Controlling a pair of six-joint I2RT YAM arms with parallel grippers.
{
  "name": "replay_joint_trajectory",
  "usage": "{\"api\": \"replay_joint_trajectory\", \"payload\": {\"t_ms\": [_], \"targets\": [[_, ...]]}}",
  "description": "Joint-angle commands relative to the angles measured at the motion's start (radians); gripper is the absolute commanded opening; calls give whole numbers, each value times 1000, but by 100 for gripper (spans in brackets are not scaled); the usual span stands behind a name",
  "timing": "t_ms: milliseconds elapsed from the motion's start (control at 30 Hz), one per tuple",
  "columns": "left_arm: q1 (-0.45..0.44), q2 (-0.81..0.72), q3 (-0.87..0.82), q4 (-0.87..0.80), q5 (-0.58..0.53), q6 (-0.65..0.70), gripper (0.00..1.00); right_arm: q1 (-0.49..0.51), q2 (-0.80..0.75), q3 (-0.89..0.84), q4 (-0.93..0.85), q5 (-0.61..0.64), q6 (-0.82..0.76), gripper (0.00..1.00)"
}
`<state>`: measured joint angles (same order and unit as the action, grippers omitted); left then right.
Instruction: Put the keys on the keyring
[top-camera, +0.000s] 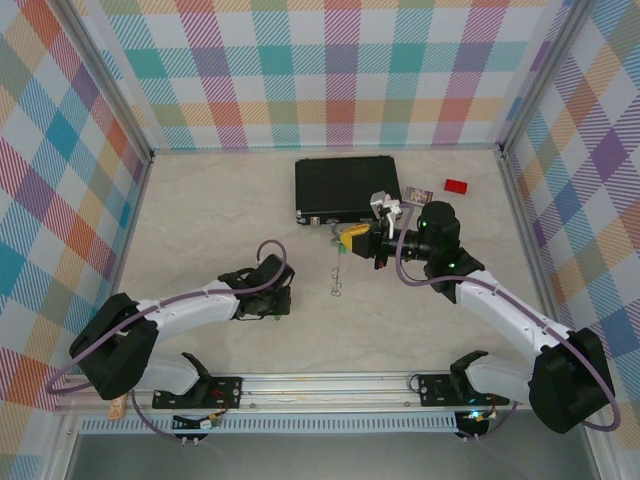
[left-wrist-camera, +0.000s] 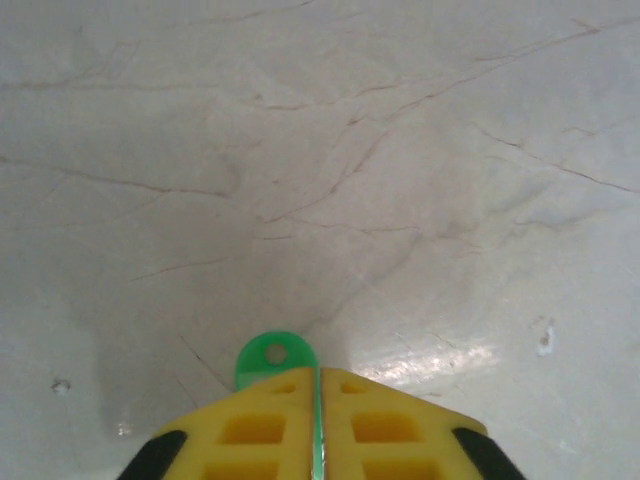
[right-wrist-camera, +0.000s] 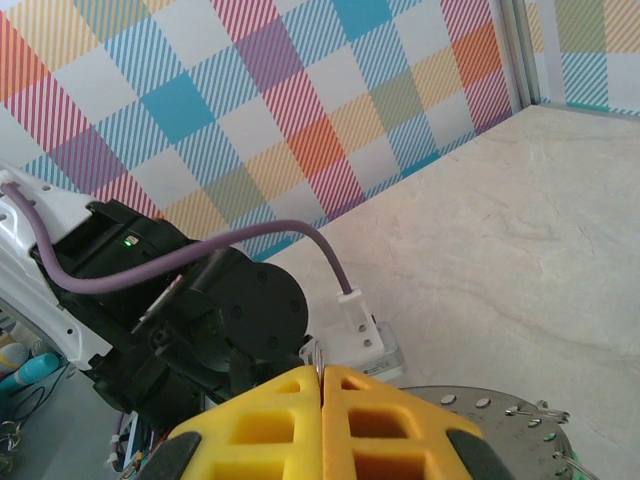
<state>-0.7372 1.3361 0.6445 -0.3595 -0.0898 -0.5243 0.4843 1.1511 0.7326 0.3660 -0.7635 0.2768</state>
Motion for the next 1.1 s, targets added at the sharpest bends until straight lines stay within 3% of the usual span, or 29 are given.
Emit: {"api": "replay_joint_trajectory", "payload": {"t_ms": [0,300,500,700,1067], "targets": [[5,-96,-8,-40,1,47,21,-4,-3,-11,50,-17,7,0],[3,-410,-211,-53,-19,-12,32,-5,2,-13,59,-22,13,0],[4,-518,-271,-47,-32,-69,44,-5,6,-14,68,-27,23,0],[4,-441,-312,107,51,-100,45,-4,5,-17,68,-23,21,0],[5,-259,-275,206,71,-54,44,-4,19,-16,75,-27,24,0]]}}
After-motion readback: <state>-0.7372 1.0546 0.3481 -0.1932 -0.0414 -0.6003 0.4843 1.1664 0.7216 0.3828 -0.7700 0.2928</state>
